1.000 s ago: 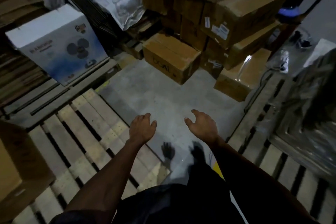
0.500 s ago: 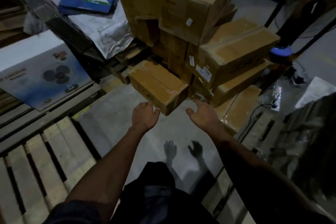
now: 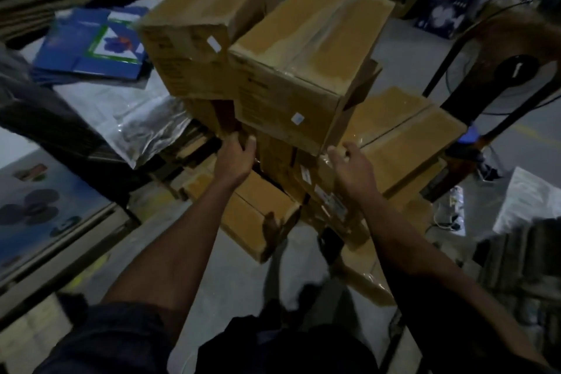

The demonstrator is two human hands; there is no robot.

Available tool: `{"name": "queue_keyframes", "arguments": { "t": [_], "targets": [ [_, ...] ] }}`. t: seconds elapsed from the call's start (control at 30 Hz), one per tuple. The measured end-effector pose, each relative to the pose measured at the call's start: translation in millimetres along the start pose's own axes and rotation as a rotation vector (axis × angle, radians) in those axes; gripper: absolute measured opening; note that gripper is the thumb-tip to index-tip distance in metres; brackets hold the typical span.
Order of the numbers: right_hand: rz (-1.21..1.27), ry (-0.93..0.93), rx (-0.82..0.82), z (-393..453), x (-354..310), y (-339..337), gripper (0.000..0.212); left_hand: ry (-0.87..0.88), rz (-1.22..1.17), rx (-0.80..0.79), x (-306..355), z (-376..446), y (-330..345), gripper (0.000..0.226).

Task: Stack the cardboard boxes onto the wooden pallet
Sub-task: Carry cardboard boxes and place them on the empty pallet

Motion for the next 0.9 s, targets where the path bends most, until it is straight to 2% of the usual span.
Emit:
{"name": "queue_keyframes", "arguments": {
  "t": [0.13, 0.23, 0.4, 0.5, 0.6, 0.73, 0.9],
  "targets": [
    [0.245, 0.027, 0.031, 69, -55, -14, 0.061, -0.045, -0.294, 0.157, 31, 93, -22, 0.073],
    [0.375, 0.072, 0.027, 122, -88, -18, 0.077, -0.103, -0.439, 0.229, 49, 146, -32, 0.078],
    [0.473, 0.15, -0.021, 206, -124, -23, 0.103, -0.219, -0.499, 0.29, 53, 223, -28, 0.093],
    [0.459, 0.216, -0.03, 250, -134, -30, 0.103, -0.215, -0.5, 0.418, 65, 235, -23, 0.056],
    [0.475, 0.251, -0.044, 285, -140, -35, 0.107, -0.221, -0.501, 0.546, 58, 249, -20, 0.055],
    [0.527, 0.285, -0.035, 306, -136, -36, 0.107, -0.199, -0.528, 0.516, 58, 253, -18, 0.05],
    [0.511, 0.281, -0.029, 312, -131, -36, 0.106, -0.227, -0.566, 0.487, 64, 248, -21, 0.058]
  ]
}}
Point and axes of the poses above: each hand's wrist, its own z-axis towards the middle knuckle, its own y-axis out of the palm, x = y × z, the point moved 3 cm from there along z, towards the middle knuckle, and after that the axes turned 10 degrees about y, right-handed, at the moved point
